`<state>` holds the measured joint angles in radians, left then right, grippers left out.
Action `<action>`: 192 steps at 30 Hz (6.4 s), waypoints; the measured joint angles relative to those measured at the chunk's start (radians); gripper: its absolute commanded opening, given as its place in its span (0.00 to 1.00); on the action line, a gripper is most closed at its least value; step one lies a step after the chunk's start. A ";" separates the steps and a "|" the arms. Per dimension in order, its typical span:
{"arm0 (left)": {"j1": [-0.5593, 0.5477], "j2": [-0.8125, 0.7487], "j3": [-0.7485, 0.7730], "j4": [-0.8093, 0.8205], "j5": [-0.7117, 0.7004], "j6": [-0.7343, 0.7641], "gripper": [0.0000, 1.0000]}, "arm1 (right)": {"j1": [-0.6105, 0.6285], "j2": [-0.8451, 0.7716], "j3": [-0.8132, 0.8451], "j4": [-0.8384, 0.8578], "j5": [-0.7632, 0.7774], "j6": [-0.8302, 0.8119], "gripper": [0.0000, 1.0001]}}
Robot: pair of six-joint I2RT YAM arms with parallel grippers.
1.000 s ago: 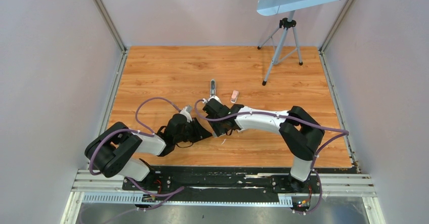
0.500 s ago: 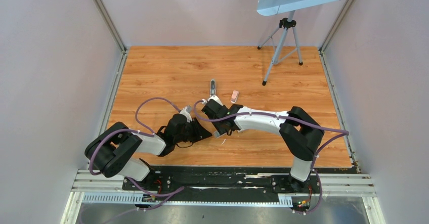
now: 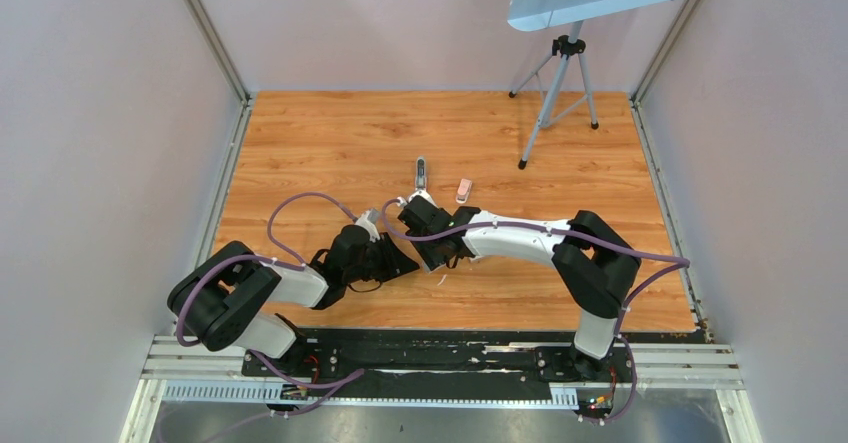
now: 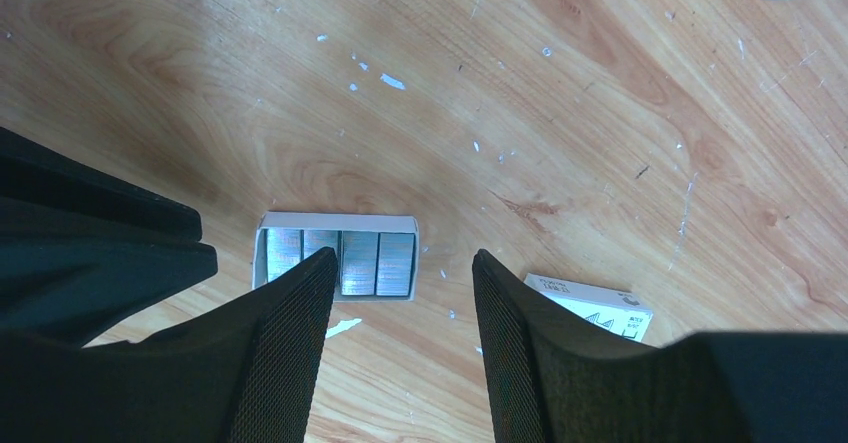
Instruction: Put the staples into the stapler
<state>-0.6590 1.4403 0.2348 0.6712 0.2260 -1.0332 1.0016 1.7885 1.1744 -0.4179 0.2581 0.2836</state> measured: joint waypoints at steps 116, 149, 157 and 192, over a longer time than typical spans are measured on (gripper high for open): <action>-0.109 0.144 0.255 -0.134 -0.113 0.071 0.20 | -0.370 -0.285 -0.322 0.311 -0.609 0.198 0.27; -0.109 0.227 0.255 -0.050 -0.092 0.056 0.15 | -0.387 -0.153 -0.363 0.438 -0.651 0.237 0.28; -0.109 0.238 0.259 -0.037 -0.086 0.053 0.15 | -0.387 -0.148 -0.372 0.472 -0.659 0.259 0.28; -0.107 0.200 0.259 -0.090 -0.088 0.061 0.30 | -0.386 -0.246 -0.347 0.381 -0.598 0.281 0.28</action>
<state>-0.7662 1.6405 0.4934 0.5808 0.1379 -0.9726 0.6159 1.5421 0.8272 -0.0372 -0.3401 0.5648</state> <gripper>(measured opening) 0.256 0.283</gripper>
